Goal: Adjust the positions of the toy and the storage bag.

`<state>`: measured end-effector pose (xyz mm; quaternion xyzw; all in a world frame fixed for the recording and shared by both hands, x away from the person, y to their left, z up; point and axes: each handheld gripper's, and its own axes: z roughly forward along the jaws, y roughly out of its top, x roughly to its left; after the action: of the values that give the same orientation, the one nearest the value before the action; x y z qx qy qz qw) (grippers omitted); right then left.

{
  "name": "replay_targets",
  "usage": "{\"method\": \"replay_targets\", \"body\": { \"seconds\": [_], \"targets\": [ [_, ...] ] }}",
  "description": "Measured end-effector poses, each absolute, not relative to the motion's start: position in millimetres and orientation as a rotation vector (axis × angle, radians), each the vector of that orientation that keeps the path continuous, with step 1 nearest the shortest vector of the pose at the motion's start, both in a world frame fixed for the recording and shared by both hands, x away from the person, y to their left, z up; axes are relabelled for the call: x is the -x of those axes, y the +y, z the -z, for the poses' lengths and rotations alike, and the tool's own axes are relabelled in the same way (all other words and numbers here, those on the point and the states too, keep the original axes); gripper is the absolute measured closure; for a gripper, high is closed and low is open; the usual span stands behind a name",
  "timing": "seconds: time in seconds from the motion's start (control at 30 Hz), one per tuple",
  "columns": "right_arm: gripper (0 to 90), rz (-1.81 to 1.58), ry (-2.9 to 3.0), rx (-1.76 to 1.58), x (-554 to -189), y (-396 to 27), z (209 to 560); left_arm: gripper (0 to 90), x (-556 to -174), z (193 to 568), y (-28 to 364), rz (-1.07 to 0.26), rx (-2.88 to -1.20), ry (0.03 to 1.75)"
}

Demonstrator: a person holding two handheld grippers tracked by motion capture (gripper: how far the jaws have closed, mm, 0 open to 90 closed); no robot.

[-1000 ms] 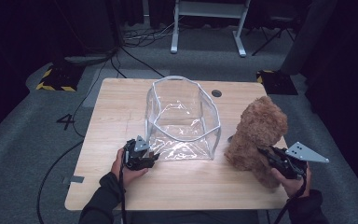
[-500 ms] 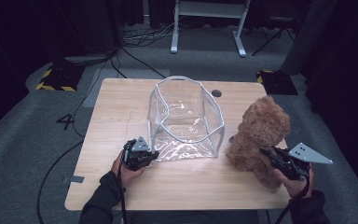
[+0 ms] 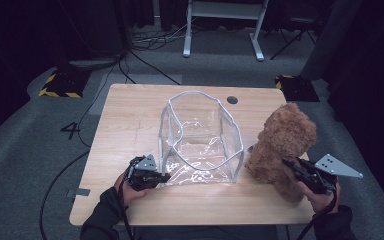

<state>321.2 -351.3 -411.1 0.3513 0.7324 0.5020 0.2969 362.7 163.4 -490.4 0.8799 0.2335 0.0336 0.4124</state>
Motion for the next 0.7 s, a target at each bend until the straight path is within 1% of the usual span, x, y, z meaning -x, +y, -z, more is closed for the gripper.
{"method": "replay_targets", "body": {
  "seconds": [0.1, 0.37, 0.4, 0.47, 0.53, 0.57, 0.6, 0.63, 0.67, 0.7],
  "targets": [
    [77.2, -1.335, 1.946, -0.929, -320.4, -351.6, 410.1, 86.3, -371.4, 490.6, 157.5, -0.066, -2.224, 0.564],
    [77.2, -1.338, 1.929, -0.924, -318.3, -353.7, 407.6, 85.9, -392.8, 489.5, 142.5, -0.064, -2.229, 0.549],
    [77.3, -1.338, 1.921, -0.921, -317.5, -355.1, 406.4, 83.5, -395.0, 488.3, 137.0, -0.101, -2.235, 0.553],
    [77.3, -1.338, 1.915, -0.923, -316.6, -356.6, 405.4, 78.9, -394.9, 485.9, 134.0, -0.124, -2.227, 0.549],
    [77.3, -1.343, 1.904, -0.925, -316.0, -357.9, 404.2, 64.3, -391.8, 481.8, 132.5, -0.147, -2.22, 0.561],
    [77.3, -1.344, 1.9, -0.925, -315.6, -358.5, 403.7, 62.1, -389.1, 479.8, 133.1, -0.153, -2.218, 0.561],
    [77.3, -1.344, 1.9, -0.925, -315.6, -358.5, 403.7, 56.0, -389.1, 479.8, 133.1, -0.153, -2.218, 0.561],
    [77.3, -1.347, 1.892, -0.923, -315.3, -359.9, 402.5, 45.8, -384.0, 476.8, 135.6, -0.172, -2.215, 0.597],
    [77.4, -1.349, 1.889, -0.925, -315.2, -360.2, 402.1, 42.5, -384.0, 476.8, 135.6, -0.172, -2.215, 0.597],
    [77.4, -1.349, 1.889, -0.925, -315.2, -360.2, 402.1, 42.5, -381.2, 476.2, 138.3, -0.179, -2.21, 0.612]
  ]
}}
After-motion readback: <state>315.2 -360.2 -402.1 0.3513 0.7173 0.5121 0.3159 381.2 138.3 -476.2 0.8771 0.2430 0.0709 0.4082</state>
